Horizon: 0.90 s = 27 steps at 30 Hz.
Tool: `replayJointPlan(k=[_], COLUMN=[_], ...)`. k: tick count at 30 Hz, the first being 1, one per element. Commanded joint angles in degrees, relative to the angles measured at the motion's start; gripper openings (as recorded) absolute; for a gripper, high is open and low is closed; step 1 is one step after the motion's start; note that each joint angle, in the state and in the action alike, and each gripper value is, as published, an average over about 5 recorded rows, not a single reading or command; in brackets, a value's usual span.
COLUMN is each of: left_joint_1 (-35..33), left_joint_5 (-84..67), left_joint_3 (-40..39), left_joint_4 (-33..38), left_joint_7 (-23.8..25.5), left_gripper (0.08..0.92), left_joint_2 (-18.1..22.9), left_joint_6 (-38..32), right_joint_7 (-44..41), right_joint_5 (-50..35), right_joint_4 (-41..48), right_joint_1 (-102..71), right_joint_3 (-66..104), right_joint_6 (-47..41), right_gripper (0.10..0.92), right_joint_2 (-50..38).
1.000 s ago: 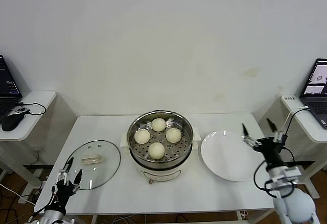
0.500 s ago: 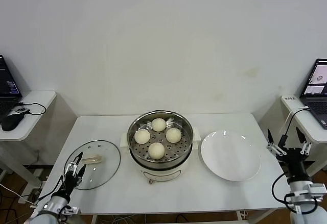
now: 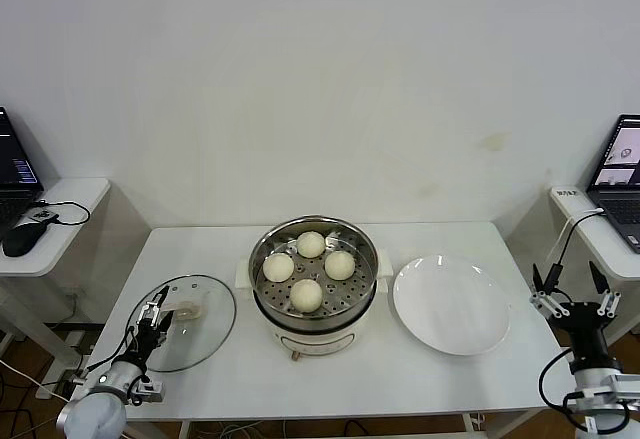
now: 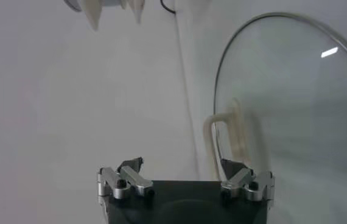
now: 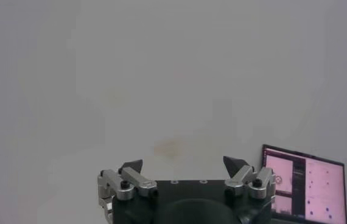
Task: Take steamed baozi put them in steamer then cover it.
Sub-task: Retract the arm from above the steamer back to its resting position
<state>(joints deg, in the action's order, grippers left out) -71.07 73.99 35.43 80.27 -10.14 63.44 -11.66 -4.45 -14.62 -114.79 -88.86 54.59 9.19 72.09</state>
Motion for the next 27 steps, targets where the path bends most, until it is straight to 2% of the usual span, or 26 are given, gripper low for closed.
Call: replayJointPlan(k=[1,21,24,27], left_joint_1=[4.17,6.87,6.86,6.87], left_joint_5=[0.28,-8.60,-9.40,-10.04], left_joint_3=[-0.82,-2.97,-2.96,-2.96], left_joint_4=[-3.34,-6.52,-6.88,-6.98], left_joint_7=[0.55,3.34,3.35,3.33], left_gripper=[0.823,0.822,0.781,0.697], left_joint_2=[-0.36,0.26,0.35,0.35], left_joint_6=[-0.06,1.84,1.83,1.75], right_joint_7=[-0.07,-0.90,-0.97,-1.04], right_joint_5=[0.16,1.83,2.13,2.42], right_joint_4=[0.10,1.22,1.31,1.37], right_joint_1=[-0.64,-1.07,-0.85,-0.72], right_joint_3=[0.45,-0.94,-1.44,-1.88], right_joint_6=[0.30,0.92,0.93,0.91], right_gripper=[0.823,0.823,0.823,0.823], right_joint_2=[0.62,1.80,2.08,2.28])
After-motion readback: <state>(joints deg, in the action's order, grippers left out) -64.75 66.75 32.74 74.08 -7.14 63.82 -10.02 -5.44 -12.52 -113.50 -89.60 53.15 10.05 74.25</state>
